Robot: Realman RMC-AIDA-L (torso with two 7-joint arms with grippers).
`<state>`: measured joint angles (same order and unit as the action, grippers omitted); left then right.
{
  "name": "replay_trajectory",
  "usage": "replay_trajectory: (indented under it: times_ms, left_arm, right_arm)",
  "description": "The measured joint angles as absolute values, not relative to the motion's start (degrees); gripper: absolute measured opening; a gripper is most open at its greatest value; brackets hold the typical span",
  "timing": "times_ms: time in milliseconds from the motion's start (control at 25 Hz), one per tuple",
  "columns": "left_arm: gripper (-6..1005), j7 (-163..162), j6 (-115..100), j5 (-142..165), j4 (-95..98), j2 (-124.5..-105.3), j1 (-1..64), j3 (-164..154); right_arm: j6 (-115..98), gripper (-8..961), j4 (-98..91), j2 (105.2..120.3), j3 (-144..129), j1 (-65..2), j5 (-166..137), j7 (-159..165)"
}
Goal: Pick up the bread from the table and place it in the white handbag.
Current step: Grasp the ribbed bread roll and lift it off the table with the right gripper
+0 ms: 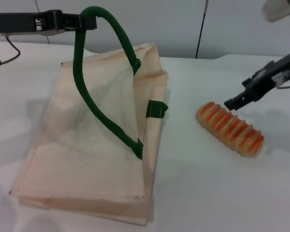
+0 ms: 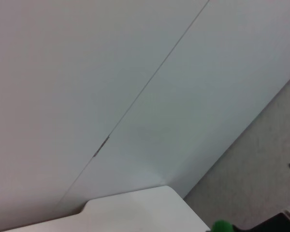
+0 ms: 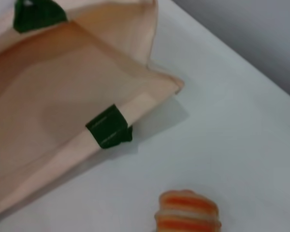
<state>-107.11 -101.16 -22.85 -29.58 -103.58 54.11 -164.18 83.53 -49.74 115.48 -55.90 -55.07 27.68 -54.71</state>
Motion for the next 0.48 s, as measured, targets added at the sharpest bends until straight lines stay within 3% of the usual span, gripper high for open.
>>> replay_trajectory:
  times_ms: [480]
  left_arm:
    - [121,-107.23,-101.02,-22.93,-29.60,-103.63,54.16,-164.09]
  right_arm:
    - [77.50,889,-42.34,115.69,-60.77,-56.97,25.54,-53.26]
